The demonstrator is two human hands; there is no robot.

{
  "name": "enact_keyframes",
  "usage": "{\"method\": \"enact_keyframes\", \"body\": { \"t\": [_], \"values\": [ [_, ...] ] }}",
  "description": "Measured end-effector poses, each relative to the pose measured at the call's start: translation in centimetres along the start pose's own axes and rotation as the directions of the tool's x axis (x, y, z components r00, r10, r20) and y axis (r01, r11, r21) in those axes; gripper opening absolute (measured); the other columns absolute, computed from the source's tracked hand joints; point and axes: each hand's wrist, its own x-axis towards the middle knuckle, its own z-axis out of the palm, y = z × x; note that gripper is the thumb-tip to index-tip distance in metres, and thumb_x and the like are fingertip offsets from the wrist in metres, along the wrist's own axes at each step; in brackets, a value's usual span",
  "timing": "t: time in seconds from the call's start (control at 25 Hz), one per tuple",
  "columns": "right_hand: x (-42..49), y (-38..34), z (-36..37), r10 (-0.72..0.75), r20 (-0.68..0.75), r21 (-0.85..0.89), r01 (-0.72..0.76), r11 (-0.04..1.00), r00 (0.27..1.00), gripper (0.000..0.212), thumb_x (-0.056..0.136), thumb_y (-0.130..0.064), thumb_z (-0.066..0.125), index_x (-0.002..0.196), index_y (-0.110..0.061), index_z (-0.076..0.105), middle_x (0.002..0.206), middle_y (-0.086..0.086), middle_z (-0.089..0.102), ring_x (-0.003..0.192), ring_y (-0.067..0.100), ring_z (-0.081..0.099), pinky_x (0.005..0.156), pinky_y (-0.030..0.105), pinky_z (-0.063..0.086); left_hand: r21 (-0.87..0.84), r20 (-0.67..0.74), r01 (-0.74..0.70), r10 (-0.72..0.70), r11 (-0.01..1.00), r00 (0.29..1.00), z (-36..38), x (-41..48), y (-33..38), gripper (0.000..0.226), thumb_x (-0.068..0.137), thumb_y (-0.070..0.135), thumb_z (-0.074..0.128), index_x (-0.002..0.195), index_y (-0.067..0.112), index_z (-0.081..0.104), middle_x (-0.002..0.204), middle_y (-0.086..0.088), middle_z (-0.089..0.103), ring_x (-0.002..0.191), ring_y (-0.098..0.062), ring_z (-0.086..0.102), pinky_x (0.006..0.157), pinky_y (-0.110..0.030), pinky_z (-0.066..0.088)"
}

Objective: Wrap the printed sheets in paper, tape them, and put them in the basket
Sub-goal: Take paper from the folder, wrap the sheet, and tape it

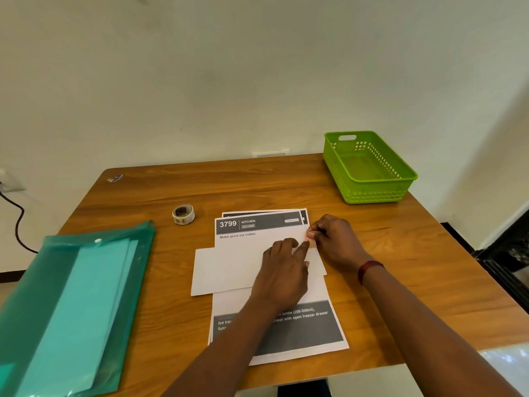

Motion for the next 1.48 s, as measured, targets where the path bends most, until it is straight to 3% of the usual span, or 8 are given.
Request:
{"method": "enact_keyframes", "body": {
  "t": [0.24,0.48,0.64,0.76,0.96,1.12,1.32,1.48],
  "values": [
    [0.0,0.2,0.6,-0.033,-0.033,-0.025,0.032,0.999,0.999,0.014,0.092,-0.011,0.064,0.098,-0.012,0.076,0.101,0.006,0.067,0.087,0.014,0.059,0.077,0.019,0.045,0.079,0.047,-0.015,0.012,0.997,0.999,0.3,0.1,-0.1,0.051,0.099,0.036,0.034,0.149,0.023,0.034,0.143,-0.008,0.041,0.13,-0.026,0.039,0.108,-0.041,0.034],
    [0.1,0.5,1.2,-0.035,-0.061,-0.053,0.032,0.998,0.998,0.014,0.091,-0.008,0.066,0.1,-0.011,0.076,0.101,0.004,0.065,0.084,0.01,0.055,0.069,0.004,0.034,0.102,0.055,-0.026,0.02,0.994,0.998,0.3,0.1,-0.1,0.049,0.098,0.034,0.035,0.144,0.023,0.043,0.145,-0.009,0.043,0.132,-0.028,0.04,0.108,-0.043,0.035],
    [-0.1,0.5,1.4,-0.024,-0.148,0.015,0.026,1.0,0.989,0.015,0.087,-0.002,0.066,0.099,-0.01,0.071,0.096,0.007,0.066,0.083,0.017,0.061,0.072,0.018,0.046,0.138,0.075,-0.058,0.048,0.989,0.996,0.3,0.2,0.1,0.049,0.096,0.031,0.041,0.144,0.019,0.043,0.152,-0.005,0.04,0.131,-0.029,0.042,0.104,-0.046,0.038],
    [-1.0,0.9,1.4,-0.072,-0.192,-0.006,0.072,0.997,0.979,0.023,0.087,0.005,0.059,0.094,-0.012,0.073,0.094,0.006,0.063,0.084,0.017,0.058,0.072,0.012,0.039,0.138,0.09,-0.079,0.067,0.987,0.994,0.2,0.3,0.2,0.048,0.098,0.029,0.036,0.145,0.017,0.041,0.154,-0.003,0.038,0.132,-0.029,0.04,0.103,-0.047,0.036],
    [-3.2,1.4,1.7,-0.17,-0.133,-0.162,0.147,0.976,0.977,0.023,0.085,0.004,0.064,0.098,-0.009,0.078,0.103,0.011,0.066,0.094,0.023,0.061,0.081,0.022,0.042,0.12,0.074,-0.065,0.057,0.991,0.996,0.2,0.2,0.2,0.055,0.093,0.033,0.016,0.135,0.019,0.049,0.151,-0.001,0.043,0.13,-0.027,0.041,0.099,-0.046,0.038],
    [-4.0,1.2,1.5,-0.191,-0.144,-0.187,0.163,0.969,0.971,0.02,0.076,0.01,0.065,0.085,-0.004,0.078,0.099,0.015,0.071,0.093,0.029,0.066,0.082,0.03,0.051,0.089,0.084,-0.042,0.035,0.995,0.996,0.2,0.3,0.2,0.042,0.098,0.029,0.033,0.135,0.019,0.047,0.153,-0.001,0.041,0.133,-0.028,0.038,0.104,-0.046,0.035],
    [-5.0,0.8,1.8,-0.17,-0.116,-0.196,0.145,0.97,0.979,0.016,0.088,-0.001,0.059,0.093,-0.009,0.071,0.102,0.01,0.07,0.093,0.025,0.063,0.082,0.034,0.055,0.066,0.063,-0.024,0.02,0.998,0.998,0.1,0.2,0.4,0.038,0.1,0.026,0.036,0.136,0.019,0.047,0.151,0.0,0.042,0.133,-0.026,0.038,0.105,-0.044,0.034],
    [-5.8,0.1,0.9,-0.034,-0.32,0.03,0.046,0.998,0.947,0.017,0.09,0.001,0.057,0.094,-0.011,0.067,0.087,0.004,0.071,0.068,0.013,0.06,0.063,0.027,0.051,-0.178,-0.015,0.067,-0.071,0.982,0.997,-0.4,0.2,0.3,0.03,0.096,0.01,0.05,0.124,0.017,0.058,0.134,-0.002,0.058,0.123,-0.023,0.049,0.102,-0.035,0.041]
  ]
}}
